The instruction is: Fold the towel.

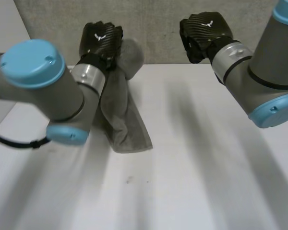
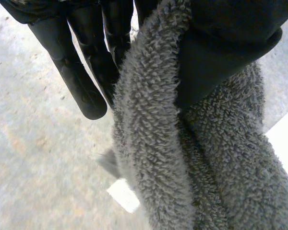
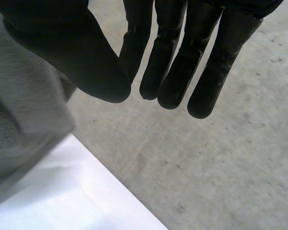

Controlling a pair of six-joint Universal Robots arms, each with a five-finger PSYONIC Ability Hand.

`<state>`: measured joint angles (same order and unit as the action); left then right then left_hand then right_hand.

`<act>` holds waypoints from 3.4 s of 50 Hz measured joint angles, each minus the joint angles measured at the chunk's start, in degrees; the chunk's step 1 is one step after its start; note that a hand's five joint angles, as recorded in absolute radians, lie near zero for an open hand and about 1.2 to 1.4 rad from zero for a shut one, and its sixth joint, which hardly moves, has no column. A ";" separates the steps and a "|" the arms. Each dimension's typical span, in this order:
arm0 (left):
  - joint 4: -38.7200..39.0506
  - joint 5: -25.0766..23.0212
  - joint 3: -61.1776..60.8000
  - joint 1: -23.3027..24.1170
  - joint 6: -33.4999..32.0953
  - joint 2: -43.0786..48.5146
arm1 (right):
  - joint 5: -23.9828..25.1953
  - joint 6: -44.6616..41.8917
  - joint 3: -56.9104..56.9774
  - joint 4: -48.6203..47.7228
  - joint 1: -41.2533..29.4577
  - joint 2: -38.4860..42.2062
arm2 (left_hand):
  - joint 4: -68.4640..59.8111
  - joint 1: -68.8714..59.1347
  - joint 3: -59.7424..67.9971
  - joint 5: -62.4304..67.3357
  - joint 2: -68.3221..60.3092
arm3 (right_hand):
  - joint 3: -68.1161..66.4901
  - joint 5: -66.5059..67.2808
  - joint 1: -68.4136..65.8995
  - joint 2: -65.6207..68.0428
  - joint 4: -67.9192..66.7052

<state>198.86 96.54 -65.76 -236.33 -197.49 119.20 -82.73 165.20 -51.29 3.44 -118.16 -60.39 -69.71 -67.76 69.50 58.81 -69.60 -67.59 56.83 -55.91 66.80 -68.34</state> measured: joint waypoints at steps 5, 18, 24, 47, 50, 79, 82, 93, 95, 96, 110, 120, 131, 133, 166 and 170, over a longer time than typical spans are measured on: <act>-0.15 7.09 -12.77 2.28 0.13 -7.43 | 0.24 -0.01 -0.69 0.21 -2.80 0.81 | -0.01 0.00 0.06 0.00 -0.02 | 0.89 -0.70 0.54 -0.97 1.00; 3.53 10.29 -28.70 2.51 -0.47 -15.79 | 1.16 4.44 -8.63 1.19 -4.02 4.05 | -0.02 0.00 0.06 0.12 -0.04 | 54.73 -53.97 43.50 -52.89 54.52; 3.06 9.89 -31.15 2.62 -0.47 -19.16 | 9.35 9.59 -5.51 3.46 -1.77 8.13 | -0.02 0.00 0.06 0.11 -0.04 | 54.73 -54.00 43.50 -52.89 54.59; 2.18 9.63 -39.97 3.54 -0.31 -26.31 | 22.20 14.99 5.01 0.36 -5.60 23.25 | -0.03 0.00 0.07 0.11 -0.04 | 54.73 -54.01 43.50 -52.89 54.75; 2.15 9.63 -40.61 3.58 -0.35 -26.62 | 19.18 17.06 5.47 -2.59 -6.16 23.49 | -0.03 0.00 0.07 0.11 -0.04 | 54.73 -54.00 43.50 -52.89 54.75; 2.20 7.34 -44.71 3.21 -0.19 -30.87 | 20.99 19.31 13.81 -2.31 -8.56 30.08 | -0.04 0.00 0.07 0.11 -0.04 | 3.44 -4.27 1.25 -1.64 3.75; 2.50 7.31 -44.44 2.67 -0.11 -30.57 | 14.45 19.14 15.28 -2.48 -8.51 29.68 | -0.04 0.00 0.07 0.11 -0.04 | 0.14 -2.16 1.10 0.08 0.42; 5.16 7.48 -41.29 -1.36 0.17 -23.68 | -3.49 9.84 -2.41 -5.55 -6.15 12.56 | -0.04 0.00 0.16 0.11 -0.11 | 0.01 -2.11 1.10 0.08 0.27; 5.34 7.49 -41.07 -1.40 0.20 -22.94 | -3.78 8.71 -4.88 -6.21 -5.98 10.86 | -0.04 0.00 0.16 0.11 -0.11 | 0.01 -2.11 1.10 0.08 0.27; 5.80 7.57 -40.37 -1.16 0.27 -20.53 | -4.14 5.67 -11.48 -7.91 -5.69 6.66 | -0.04 0.00 0.16 0.11 -0.11 | 0.00 -2.11 1.10 0.08 0.26; 4.64 8.04 -40.79 6.27 3.12 -11.45 | -4.21 -16.56 -39.95 -6.55 -6.12 -7.31 | 2.21 0.45 -1.93 -1.10 2.04 | 0.01 -1.46 1.10 0.08 0.15; -2.89 7.67 -43.43 6.31 3.44 -16.30 | -4.49 -17.94 -35.99 3.11 -2.98 -10.10 | 49.49 47.68 -49.15 -48.67 49.33 | 49.68 -49.32 39.58 -47.36 50.54; -6.20 4.61 -39.72 3.10 1.62 -25.60 | 0.62 -5.87 -24.78 3.78 -0.51 -9.44 | 58.17 55.83 -57.90 -56.79 58.18 | 49.87 -49.84 39.81 -47.36 50.88; -6.25 3.41 -39.34 2.13 1.00 -26.09 | 2.22 -5.49 -23.99 3.84 -0.59 -8.65 | 58.37 56.25 -58.10 -56.84 58.33 | 49.88 -49.84 39.81 -47.36 50.88; -23.02 -30.14 -31.04 -20.69 -21.30 -7.77 | 20.84 -19.70 -7.24 13.23 -3.92 13.97 | 48.54 46.28 -48.34 -47.59 48.29 | 49.53 -48.86 39.61 -47.34 50.38; -22.15 -28.11 -30.95 -20.58 -21.01 -6.57 | 20.68 -19.69 -4.98 14.99 -4.58 16.56 | 30.52 26.82 -30.33 -29.74 30.38 | 36.65 -37.26 29.40 -36.21 38.09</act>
<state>176.70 68.44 -96.71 -256.91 -218.50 112.63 -62.05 145.51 -56.27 18.43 -122.74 -43.83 -39.20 -40.94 39.17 29.07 -39.22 -30.94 19.57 -26.51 30.60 -30.25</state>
